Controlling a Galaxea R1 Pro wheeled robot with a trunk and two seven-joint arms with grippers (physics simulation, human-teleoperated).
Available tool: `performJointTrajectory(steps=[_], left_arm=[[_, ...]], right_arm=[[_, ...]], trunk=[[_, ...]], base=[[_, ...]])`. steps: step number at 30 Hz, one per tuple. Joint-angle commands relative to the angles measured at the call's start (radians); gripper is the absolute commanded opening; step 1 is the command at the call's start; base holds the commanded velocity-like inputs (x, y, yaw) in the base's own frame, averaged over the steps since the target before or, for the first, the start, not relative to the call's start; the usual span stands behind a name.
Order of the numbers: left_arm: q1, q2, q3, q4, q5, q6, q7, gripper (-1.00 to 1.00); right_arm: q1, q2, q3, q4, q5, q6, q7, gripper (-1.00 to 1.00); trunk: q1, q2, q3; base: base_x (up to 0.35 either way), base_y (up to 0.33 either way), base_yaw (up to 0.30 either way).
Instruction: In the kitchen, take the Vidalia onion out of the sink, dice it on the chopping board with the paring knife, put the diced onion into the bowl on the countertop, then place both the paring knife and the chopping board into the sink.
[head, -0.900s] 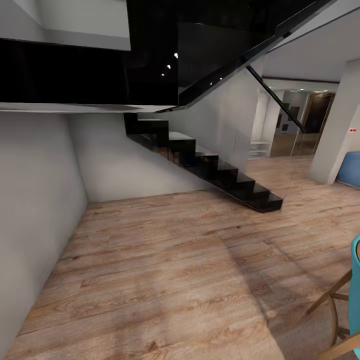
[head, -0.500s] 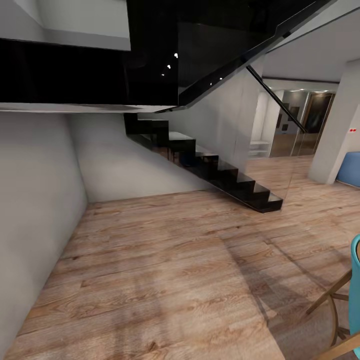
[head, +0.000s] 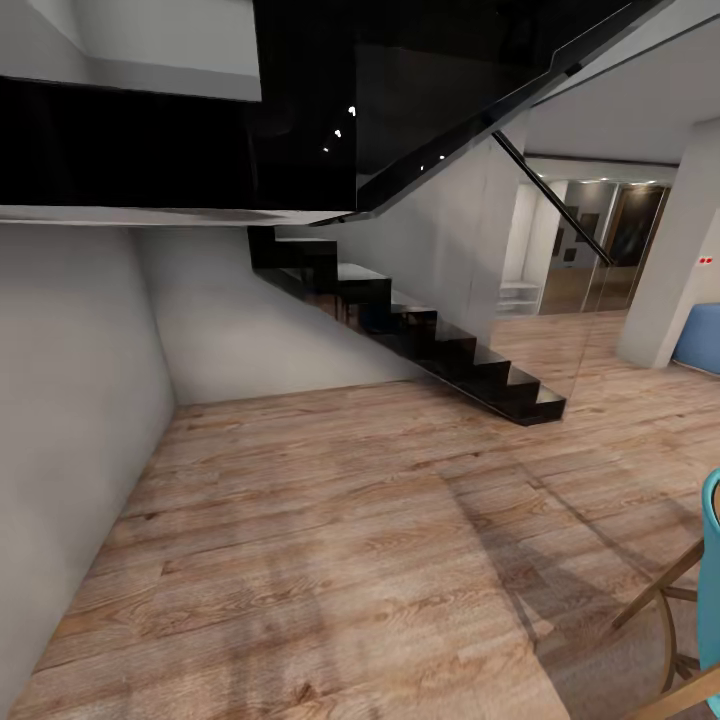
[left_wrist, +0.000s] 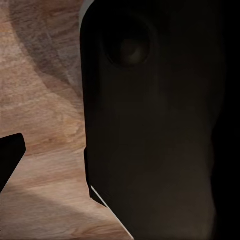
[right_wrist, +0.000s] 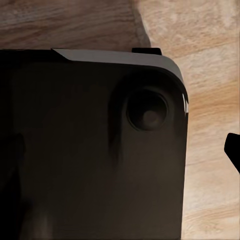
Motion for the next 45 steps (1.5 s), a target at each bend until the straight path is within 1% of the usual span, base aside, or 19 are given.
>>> performJointTrajectory(steps=[1, 5, 6, 45], left_arm=[[0.0, 0.0, 0.0, -0.001, 0.0, 0.0, 0.0, 1.0], [0.0, 0.001, 0.0, -0.001, 0.0, 0.0, 0.0, 1.0], [0.0, 0.001, 0.0, -0.001, 0.0, 0.0, 0.0, 1.0], [0.0, 0.0, -0.002, -0.001, 0.0, 0.0, 0.0, 1.0]], right_arm=[[0.0, 0.0, 0.0, 0.0, 0.0, -0.008, 0.0, 1.0], [0.0, 0.0, 0.0, 0.0, 0.0, -0.031, 0.0, 1.0], [0.0, 0.0, 0.0, 0.0, 0.0, -0.189, 0.0, 1.0], [0.0, 0.0, 0.0, 0.0, 0.0, -0.189, 0.0, 1.0]], trunk=[[0.0, 0.0, -0.001], [0.0, 0.0, -0.001], [0.0, 0.0, -0.001], [0.0, 0.0, -0.001]], base=[[0.0, 0.0, 0.0], [0.0, 0.0, 0.0], [0.0, 0.0, 0.0], [0.0, 0.0, 0.0]])
